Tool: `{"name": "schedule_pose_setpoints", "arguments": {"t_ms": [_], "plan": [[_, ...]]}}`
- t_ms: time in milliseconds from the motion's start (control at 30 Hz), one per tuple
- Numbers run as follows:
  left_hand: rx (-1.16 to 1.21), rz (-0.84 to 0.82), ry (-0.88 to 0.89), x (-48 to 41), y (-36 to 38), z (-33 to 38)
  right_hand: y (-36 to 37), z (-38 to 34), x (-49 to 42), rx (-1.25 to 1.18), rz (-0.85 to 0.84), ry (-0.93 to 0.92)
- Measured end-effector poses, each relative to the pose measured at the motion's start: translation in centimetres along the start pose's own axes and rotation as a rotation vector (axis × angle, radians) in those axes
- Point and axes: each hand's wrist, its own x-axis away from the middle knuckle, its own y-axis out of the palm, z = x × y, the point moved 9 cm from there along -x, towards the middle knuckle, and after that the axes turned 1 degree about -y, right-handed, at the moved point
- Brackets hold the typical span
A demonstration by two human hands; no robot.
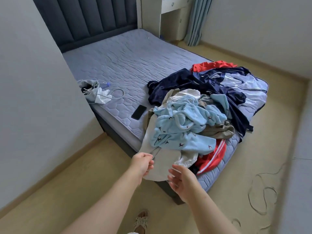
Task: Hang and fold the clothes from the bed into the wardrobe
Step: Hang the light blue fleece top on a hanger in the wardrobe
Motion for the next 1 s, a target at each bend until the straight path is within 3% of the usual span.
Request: {"name": "schedule_pose_setpoints", "arguments": {"t_ms": [367, 733, 1000], "plan": [[-0.127, -0.061, -0.117, -11.0, 10.7, 5.5, -4.3, -10.4, -9.3, -0.143, 0.091, 0.077], [0.162, 0.224, -0.37, -18.4, 21.2, 5.8, -10.6, -25.4, -19.6, 0.138, 0.029, 0.179], [0.281, 0.375, -0.421, -23.2, 25.1, 5.8, -13.7, -26.8, -23.8, 0.219, 0.001, 0.284]]}}
